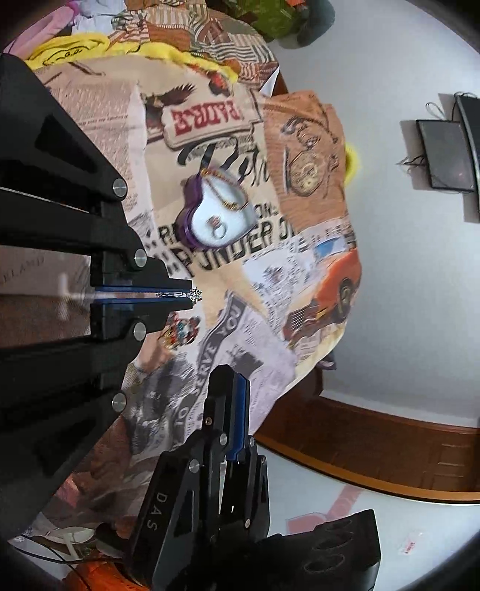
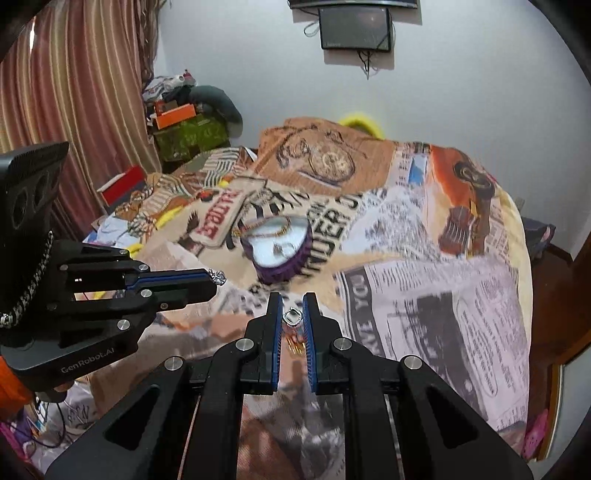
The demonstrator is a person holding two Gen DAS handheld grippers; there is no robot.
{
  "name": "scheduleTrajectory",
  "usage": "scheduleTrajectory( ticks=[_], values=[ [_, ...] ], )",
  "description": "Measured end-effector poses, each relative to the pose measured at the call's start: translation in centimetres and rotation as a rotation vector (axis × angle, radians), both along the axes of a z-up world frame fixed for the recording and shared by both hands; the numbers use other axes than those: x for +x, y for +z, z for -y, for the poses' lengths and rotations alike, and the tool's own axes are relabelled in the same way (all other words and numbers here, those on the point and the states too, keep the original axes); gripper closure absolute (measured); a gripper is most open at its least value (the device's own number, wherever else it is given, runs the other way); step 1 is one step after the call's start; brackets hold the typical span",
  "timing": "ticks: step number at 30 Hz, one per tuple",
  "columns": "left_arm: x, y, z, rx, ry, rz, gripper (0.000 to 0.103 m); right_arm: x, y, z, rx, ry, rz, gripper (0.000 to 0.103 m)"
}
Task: Organize jewelry
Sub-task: 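Carry both held earrings over the open heart tin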
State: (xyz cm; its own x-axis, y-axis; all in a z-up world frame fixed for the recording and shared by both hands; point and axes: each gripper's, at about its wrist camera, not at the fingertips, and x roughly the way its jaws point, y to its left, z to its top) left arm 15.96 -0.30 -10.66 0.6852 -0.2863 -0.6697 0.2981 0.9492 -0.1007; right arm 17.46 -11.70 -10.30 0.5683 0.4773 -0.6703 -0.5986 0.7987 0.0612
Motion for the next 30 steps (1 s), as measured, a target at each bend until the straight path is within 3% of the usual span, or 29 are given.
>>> scheduleTrajectory(
  ticks=[8, 14, 30],
  values=[
    [1.0, 1.7, -2.7, -0.007, 0.058, 0.059, 0.103, 1.6, 1.9, -1.5, 0.026, 0.003, 0.036, 0.093],
    [2.7, 1.5, -5.0, -0.023, 0.101, 0.055, 0.103, 3.2, 2.3, -3.2, 0.034, 0.014, 0.038, 0.093],
    [8.5, -3.6, -7.0, -0.046, 0.137, -0.06, 0.103, 8.3, -2.3, -7.5, -0.009, 0.038, -0.098, 0.093]
  ],
)
